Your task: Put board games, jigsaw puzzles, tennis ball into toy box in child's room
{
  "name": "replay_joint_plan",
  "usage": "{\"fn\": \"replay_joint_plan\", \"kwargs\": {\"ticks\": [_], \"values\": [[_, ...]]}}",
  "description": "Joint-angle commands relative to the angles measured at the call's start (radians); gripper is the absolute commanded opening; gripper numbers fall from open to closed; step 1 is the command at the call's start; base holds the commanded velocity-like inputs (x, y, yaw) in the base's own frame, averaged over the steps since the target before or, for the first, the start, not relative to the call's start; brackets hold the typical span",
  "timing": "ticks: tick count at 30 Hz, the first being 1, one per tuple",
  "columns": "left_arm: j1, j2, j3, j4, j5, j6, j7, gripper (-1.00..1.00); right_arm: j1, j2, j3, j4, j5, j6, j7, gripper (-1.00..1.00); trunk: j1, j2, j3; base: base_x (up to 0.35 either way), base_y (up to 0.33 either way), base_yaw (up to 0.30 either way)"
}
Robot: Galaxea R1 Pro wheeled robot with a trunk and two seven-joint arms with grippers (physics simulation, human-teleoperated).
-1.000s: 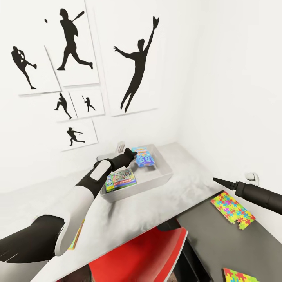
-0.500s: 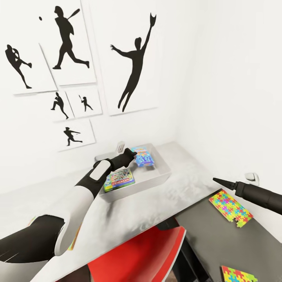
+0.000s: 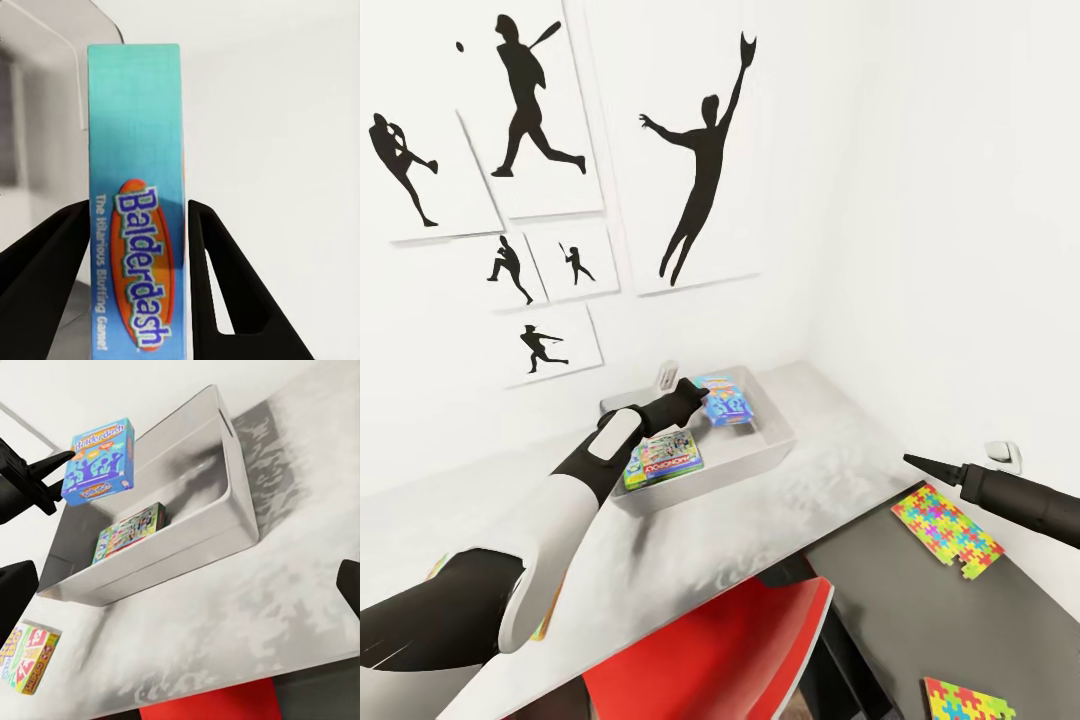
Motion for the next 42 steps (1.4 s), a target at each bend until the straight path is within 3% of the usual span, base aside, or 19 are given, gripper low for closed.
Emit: {"fn": "replay_joint_plan", "kwargs": {"ticks": [1, 42], "values": [[-0.001, 0.001, -0.001, 0.001, 0.004, 0.002, -0.002, -1.0, -0.001, 0.0, -0.001, 0.0, 0.005, 0.004, 0.007, 1.0, 0.001, -0.002, -0.002, 0.0, 0.0, -0.006], [-0.031, -0.001, -0.003, 0.001, -0.007, 0.016, 0.015, -1.0, 0.0, 0.001, 0.0, 0.0, 0.005, 0.004, 0.006, 1.0, 0.001, -0.002, -0.059, 0.0, 0.0, -0.001]]}}
